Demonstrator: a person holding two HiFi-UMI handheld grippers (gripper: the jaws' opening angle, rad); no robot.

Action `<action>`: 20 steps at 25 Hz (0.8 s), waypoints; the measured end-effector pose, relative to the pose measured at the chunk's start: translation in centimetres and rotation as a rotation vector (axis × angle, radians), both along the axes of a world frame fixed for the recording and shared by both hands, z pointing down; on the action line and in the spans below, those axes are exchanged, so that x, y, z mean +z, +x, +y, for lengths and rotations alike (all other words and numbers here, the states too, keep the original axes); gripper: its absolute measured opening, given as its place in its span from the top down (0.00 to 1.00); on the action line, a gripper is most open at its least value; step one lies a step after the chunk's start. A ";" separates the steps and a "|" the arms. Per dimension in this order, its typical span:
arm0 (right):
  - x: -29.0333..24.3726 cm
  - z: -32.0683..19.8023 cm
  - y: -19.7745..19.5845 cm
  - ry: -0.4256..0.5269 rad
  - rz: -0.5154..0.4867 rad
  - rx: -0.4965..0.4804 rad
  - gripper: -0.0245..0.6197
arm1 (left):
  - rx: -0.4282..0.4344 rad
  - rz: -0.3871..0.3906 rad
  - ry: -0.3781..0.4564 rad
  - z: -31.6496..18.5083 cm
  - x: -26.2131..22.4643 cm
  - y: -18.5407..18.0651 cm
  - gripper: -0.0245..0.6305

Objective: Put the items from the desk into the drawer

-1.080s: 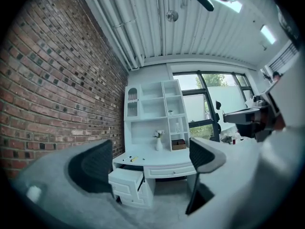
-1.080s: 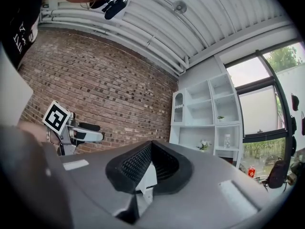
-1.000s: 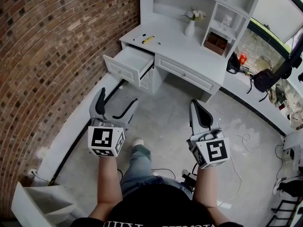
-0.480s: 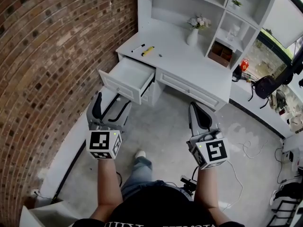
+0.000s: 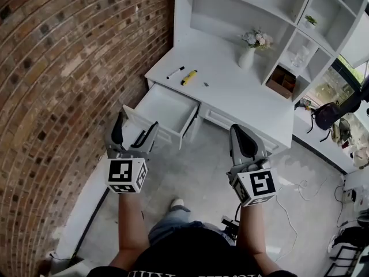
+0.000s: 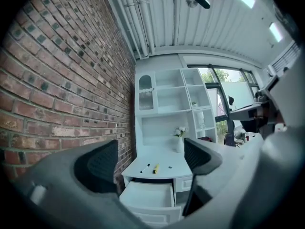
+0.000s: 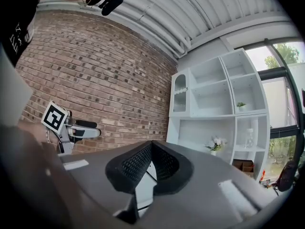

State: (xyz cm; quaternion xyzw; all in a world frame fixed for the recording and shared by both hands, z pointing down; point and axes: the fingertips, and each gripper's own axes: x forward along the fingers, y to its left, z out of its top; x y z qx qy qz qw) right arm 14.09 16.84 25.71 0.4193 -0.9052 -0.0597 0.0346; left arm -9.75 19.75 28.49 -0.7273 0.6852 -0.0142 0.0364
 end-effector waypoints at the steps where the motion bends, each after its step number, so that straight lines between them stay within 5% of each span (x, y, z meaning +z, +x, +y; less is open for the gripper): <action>1: 0.0 -0.6 -0.7 0.001 0.004 0.002 0.97 | 0.004 0.002 0.002 -0.7 0.0 -0.6 0.28; 9: 0.7 -3.2 -3.0 -0.004 0.033 0.013 0.97 | 0.019 0.042 0.012 -3.1 0.6 -3.1 0.30; 20: 2.3 -4.6 -2.9 -0.050 0.033 0.020 0.97 | 0.065 0.041 -0.013 -4.2 2.2 -1.9 0.30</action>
